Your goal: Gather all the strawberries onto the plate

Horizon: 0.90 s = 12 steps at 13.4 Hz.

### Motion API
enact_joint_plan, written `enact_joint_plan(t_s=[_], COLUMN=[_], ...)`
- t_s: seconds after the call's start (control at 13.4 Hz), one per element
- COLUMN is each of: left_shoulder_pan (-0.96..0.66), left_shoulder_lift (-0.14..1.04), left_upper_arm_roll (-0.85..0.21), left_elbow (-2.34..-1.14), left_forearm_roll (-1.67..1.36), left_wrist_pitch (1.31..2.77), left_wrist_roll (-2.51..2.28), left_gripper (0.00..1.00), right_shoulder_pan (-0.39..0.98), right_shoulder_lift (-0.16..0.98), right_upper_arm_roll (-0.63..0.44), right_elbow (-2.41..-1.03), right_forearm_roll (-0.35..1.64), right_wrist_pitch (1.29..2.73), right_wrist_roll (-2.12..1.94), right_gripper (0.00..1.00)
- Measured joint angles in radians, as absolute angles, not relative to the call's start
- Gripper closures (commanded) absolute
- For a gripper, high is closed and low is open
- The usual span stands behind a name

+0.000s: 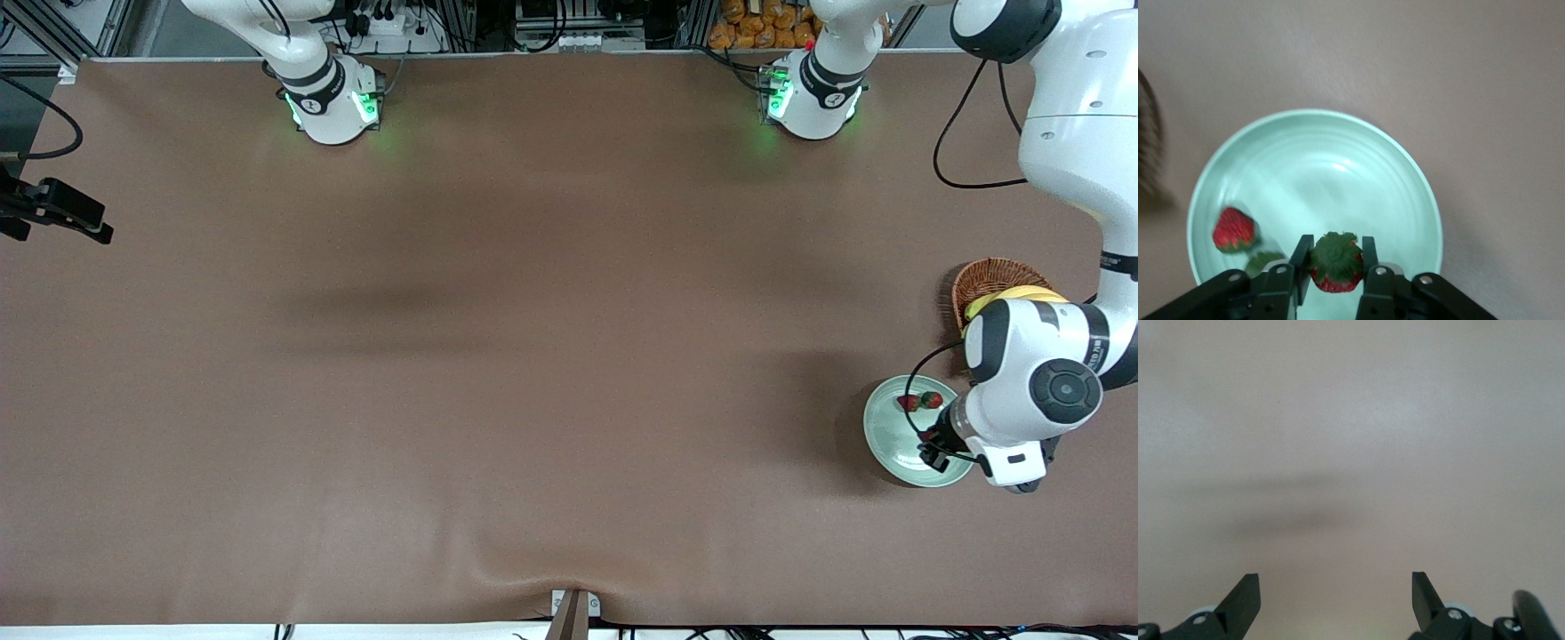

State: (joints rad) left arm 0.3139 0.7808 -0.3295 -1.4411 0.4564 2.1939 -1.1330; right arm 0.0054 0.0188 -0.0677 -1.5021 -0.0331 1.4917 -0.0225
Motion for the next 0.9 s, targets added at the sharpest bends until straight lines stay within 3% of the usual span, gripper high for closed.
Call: enact_joint_plan(t_s=[0.37, 0.6, 0.9], left_shoulder_pan=[0.311, 0.312, 0.31], left_shoulder_lift=[0.765, 0.682, 0.521], left_upper_arm_roll=[-0.356, -0.419, -0.571], left_elbow=[-1.438, -1.434, -1.437], left_forearm_roll=[0.462, 0.462, 0.461], left_wrist_pitch=[2.197, 2.181, 1.99], left_wrist_roll=[-1.115, -1.063, -1.056], left_gripper=[0.0, 0.0, 0.0], right_shoulder_pan=[0.005, 0.005, 0.005], right_shoulder_lift=[0.019, 0.019, 0.02], right_upper_arm_roll=[-0.069, -0.067, -0.066], right_elbow=[-1.501, -1.499, -1.497], right_forearm_roll=[-0.034, -0.034, -0.034], right_wrist_pitch=[1.473, 1.475, 1.475], right_wrist_roll=[-0.022, -0.022, -0.022], right_gripper=[0.0, 0.0, 0.0])
